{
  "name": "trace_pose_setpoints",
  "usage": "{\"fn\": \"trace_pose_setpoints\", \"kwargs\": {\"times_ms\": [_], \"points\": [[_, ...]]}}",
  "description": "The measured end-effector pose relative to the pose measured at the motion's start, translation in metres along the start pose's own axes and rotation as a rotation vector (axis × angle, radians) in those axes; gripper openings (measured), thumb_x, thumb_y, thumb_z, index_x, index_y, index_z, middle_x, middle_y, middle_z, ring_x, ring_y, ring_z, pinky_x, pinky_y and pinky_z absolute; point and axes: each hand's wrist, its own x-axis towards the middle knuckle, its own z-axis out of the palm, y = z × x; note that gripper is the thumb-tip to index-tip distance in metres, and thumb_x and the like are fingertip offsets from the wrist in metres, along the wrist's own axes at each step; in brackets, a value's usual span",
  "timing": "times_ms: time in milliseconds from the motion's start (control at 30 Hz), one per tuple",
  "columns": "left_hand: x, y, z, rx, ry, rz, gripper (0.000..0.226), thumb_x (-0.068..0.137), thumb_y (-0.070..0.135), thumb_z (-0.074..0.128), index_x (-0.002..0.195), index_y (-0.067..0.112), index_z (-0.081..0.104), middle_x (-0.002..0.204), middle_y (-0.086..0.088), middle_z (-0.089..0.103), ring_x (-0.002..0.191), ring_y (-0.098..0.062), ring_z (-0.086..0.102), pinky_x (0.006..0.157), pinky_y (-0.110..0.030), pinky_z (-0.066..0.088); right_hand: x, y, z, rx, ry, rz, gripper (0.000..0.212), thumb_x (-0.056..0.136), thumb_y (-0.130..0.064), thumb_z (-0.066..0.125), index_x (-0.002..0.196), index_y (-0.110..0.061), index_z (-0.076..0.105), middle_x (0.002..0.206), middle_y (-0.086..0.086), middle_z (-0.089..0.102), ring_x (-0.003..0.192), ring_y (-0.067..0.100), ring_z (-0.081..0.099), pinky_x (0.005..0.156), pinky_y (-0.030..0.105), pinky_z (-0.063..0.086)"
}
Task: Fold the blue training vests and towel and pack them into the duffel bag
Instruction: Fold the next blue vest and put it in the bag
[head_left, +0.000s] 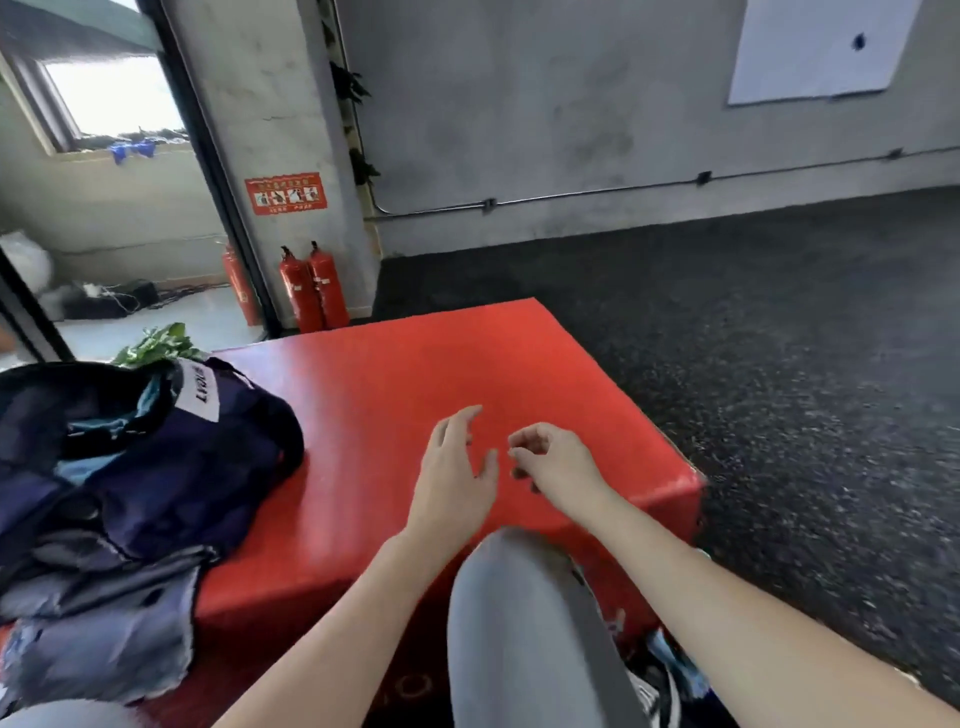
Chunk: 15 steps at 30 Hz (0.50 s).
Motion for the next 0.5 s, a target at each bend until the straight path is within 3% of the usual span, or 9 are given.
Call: {"fn": "trace_pose_setpoints", "kwargs": {"times_ms": [67,233,333,400,500], "points": [[0.003,0.022,0.038,-0.007,-0.117,0.013,0.052,0.091,0.016,0.063,0.141,0.024,0.048,0.129,0.005,0.05,0.109,-0.01,0.055,0.089,-0.01,0.032,-0.005,0.028,-0.031,-0.022,0.062,0.044,0.013,0.091,-0.004,0.063,0.094,-0.016,0.068,0.067,-0.006,0.067,0.053,0.001,0.063,0.058,0.025,0.047],[0.01,0.06,0.118,0.042,-0.342,0.001,0.049,0.09,0.019,0.061,0.138,0.02,0.05,0.122,-0.005,0.058,0.11,-0.024,0.058,0.101,-0.033,0.041,-0.026,0.096,-0.1,-0.069,0.186,0.187,0.014,0.09,-0.009,0.064,0.089,-0.023,0.066,0.065,-0.005,0.068,0.049,-0.005,0.057,0.06,0.023,0.045],[-0.001,0.074,0.162,0.095,-0.497,-0.022,0.048,0.093,0.021,0.058,0.14,0.018,0.047,0.126,-0.009,0.057,0.12,-0.027,0.053,0.104,-0.037,0.04,-0.041,0.139,-0.13,-0.095,0.24,0.304,0.014,0.089,-0.012,0.066,0.085,-0.026,0.067,0.071,-0.007,0.07,0.058,-0.001,0.064,0.061,0.023,0.048],[-0.013,0.079,0.192,0.119,-0.609,-0.008,0.049,0.093,0.022,0.056,0.141,0.019,0.045,0.13,-0.009,0.057,0.123,-0.027,0.052,0.105,-0.04,0.041,-0.051,0.169,-0.144,-0.113,0.248,0.38,0.011,0.089,-0.013,0.064,0.09,-0.022,0.07,0.08,-0.003,0.073,0.069,0.008,0.069,0.056,0.016,0.048],[-0.031,0.079,0.23,0.118,-0.758,0.002,0.044,0.092,0.02,0.056,0.135,0.017,0.05,0.121,-0.008,0.065,0.115,-0.028,0.058,0.099,-0.039,0.046,-0.066,0.214,-0.158,-0.104,0.268,0.472,0.012,0.091,-0.007,0.061,0.087,-0.016,0.069,0.085,0.001,0.073,0.066,0.009,0.068,0.053,0.011,0.045]]}}
